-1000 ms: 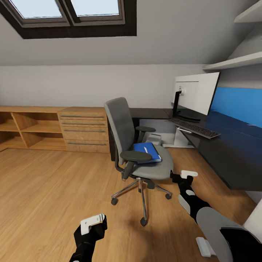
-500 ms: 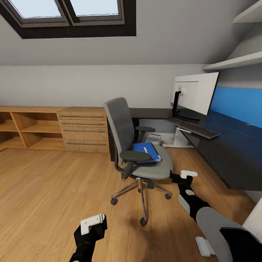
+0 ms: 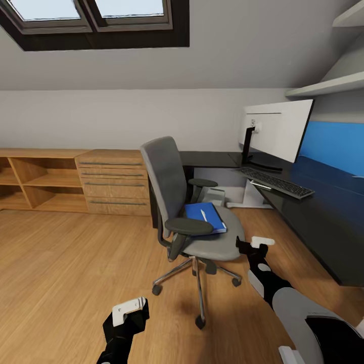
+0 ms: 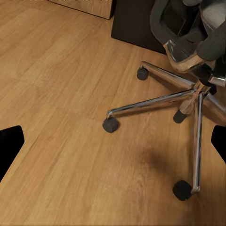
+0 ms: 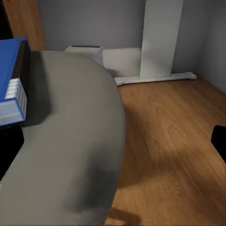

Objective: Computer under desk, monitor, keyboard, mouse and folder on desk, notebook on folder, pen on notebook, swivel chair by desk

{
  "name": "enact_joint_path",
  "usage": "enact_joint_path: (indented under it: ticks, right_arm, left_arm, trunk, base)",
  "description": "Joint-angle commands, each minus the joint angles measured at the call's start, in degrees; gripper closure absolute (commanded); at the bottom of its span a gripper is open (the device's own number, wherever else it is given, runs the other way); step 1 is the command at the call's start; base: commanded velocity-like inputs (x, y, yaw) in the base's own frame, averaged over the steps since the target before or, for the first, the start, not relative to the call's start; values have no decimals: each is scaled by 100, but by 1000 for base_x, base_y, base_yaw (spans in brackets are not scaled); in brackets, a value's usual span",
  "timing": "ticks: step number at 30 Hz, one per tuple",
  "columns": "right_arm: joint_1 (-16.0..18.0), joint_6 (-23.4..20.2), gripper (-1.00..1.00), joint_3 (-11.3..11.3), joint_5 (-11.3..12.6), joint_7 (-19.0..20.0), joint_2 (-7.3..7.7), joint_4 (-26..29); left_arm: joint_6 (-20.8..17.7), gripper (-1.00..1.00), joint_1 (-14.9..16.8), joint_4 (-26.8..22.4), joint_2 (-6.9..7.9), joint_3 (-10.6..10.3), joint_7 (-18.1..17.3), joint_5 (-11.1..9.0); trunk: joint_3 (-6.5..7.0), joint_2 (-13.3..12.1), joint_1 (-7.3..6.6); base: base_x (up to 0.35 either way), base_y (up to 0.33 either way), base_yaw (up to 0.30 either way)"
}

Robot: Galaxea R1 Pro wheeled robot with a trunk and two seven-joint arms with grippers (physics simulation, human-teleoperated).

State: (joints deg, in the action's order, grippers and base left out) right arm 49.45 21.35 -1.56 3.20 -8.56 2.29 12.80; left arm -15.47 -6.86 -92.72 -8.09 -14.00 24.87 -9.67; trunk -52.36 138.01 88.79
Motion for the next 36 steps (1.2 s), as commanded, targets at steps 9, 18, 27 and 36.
enact_joint_path:
  ticks: [9, 18, 27, 36]
  right_arm:
    - [4, 85, -100, -14, 32, 21, 13, -20]
    - [4, 138, -100, -21, 35, 13, 31, -23]
    - [4, 110, -100, -159, 275, 30, 36, -23]
    - [4, -65, -100, -217, 986, 88, 58, -23]
  left_arm:
    - [-18, -100, 1, -10, 1, -7, 41, -44]
    - [-18, -100, 1, -9, 1, -7, 44, -44]
    - [-18, -100, 1, -9, 1, -7, 44, -44]
    - [-6, -100, 1, -12, -10, -11, 45, -44]
  trunk:
    - [-5, 2, 3]
    - [-5, 2, 3]
    - [-5, 2, 3]
    - [-5, 2, 3]
  base:
    - [316, 0, 0]
    - [263, 0, 0]
    - [42, 0, 0]
    - [3, 0, 0]
